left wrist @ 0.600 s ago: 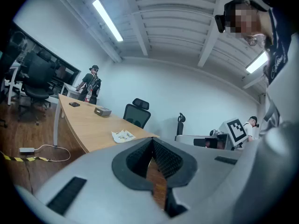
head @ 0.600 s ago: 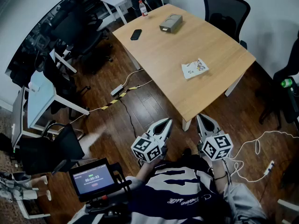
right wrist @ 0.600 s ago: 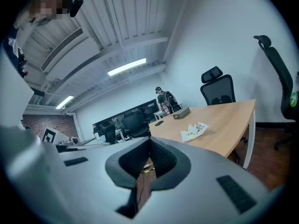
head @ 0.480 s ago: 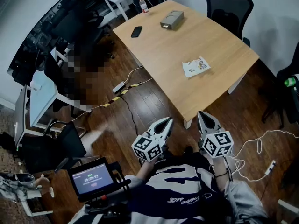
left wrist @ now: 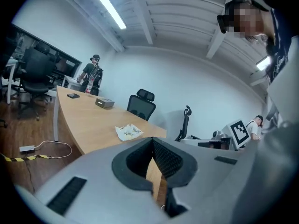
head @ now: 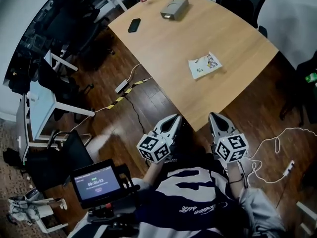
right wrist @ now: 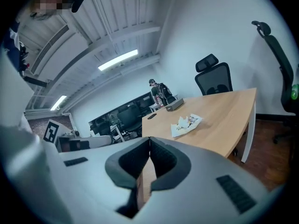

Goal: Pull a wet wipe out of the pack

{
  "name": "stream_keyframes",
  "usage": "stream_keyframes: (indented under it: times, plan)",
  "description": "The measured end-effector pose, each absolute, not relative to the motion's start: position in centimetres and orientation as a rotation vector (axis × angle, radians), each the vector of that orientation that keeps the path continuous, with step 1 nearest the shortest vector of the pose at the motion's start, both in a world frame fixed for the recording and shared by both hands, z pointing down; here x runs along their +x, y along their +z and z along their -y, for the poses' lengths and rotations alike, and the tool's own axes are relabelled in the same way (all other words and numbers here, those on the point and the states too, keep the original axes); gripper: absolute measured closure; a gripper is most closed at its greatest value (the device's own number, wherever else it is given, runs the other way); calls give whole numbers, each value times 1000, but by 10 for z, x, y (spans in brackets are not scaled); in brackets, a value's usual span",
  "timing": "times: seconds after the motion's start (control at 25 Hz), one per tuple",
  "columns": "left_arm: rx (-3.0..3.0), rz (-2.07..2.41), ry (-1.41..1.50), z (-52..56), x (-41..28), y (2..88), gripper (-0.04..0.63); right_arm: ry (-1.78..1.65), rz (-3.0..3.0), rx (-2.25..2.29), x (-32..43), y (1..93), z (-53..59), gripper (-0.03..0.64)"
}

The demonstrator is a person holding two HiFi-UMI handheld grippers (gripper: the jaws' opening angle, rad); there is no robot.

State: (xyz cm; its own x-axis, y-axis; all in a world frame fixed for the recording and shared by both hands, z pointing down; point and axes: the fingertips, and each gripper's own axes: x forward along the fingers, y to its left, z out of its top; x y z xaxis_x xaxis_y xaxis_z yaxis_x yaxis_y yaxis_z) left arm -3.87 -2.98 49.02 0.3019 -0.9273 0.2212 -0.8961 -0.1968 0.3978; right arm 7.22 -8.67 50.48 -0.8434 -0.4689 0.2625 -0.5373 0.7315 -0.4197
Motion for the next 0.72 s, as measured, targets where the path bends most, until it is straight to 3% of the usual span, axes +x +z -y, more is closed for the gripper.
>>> stream_keyframes:
  times: [0.52, 0.72]
  plan:
    - [2290, 1393, -30, 175, -105, 499, 592, 732, 2650, 1097, 36, 519, 209, 621]
    - [2298, 1271, 70, 218, -120, 534, 592, 738, 2569, 1139, 21, 533, 228, 592]
